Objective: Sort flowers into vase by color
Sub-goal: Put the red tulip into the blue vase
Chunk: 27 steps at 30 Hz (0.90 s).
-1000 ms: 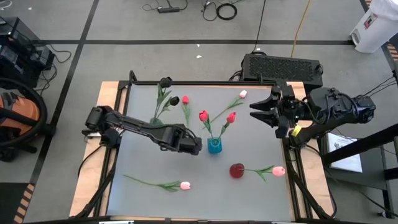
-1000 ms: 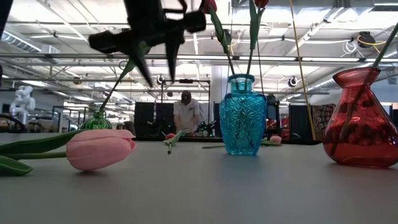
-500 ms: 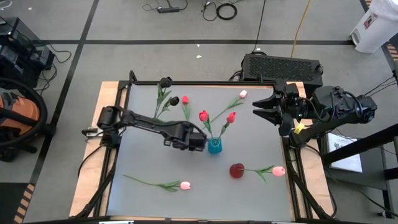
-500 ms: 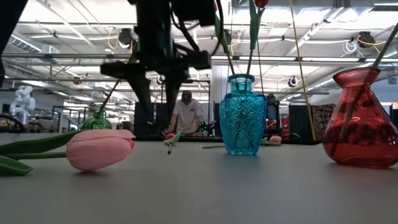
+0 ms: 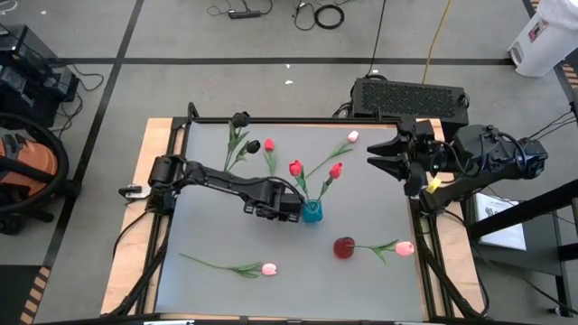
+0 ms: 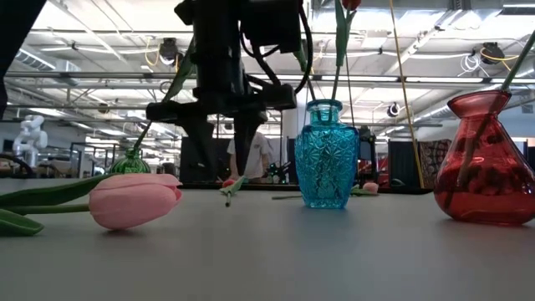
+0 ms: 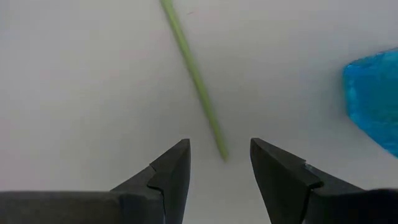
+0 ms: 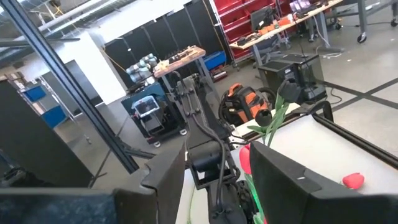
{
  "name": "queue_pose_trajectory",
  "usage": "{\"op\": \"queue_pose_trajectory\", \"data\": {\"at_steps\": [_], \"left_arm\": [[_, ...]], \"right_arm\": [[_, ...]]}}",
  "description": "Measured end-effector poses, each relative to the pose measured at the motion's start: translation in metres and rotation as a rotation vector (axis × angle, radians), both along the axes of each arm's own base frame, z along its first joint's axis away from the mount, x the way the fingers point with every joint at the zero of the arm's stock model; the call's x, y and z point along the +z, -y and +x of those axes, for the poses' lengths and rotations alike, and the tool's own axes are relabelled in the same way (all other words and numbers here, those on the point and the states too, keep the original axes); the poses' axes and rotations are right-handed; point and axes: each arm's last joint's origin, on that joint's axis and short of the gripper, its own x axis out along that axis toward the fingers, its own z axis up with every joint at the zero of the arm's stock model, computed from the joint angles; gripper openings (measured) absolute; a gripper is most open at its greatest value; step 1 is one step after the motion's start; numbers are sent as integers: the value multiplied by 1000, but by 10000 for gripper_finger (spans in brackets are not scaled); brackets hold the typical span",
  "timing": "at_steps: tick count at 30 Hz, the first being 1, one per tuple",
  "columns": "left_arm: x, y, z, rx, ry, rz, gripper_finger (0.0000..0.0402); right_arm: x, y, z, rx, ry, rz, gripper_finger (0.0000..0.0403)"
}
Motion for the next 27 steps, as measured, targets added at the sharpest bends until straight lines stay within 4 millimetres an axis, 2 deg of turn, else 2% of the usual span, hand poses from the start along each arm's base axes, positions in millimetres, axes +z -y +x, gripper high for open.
{"op": "queue_pose_trajectory", "data": {"at_steps": [10,27], "left_arm": [[-14,6,6,-15,0,-3,173],[-22,7,-2,-36,-61,28,173]], "right_arm": [[0,0,0,-6,-1,-1,171],[0,0,0,-6,1,7,171]]}}
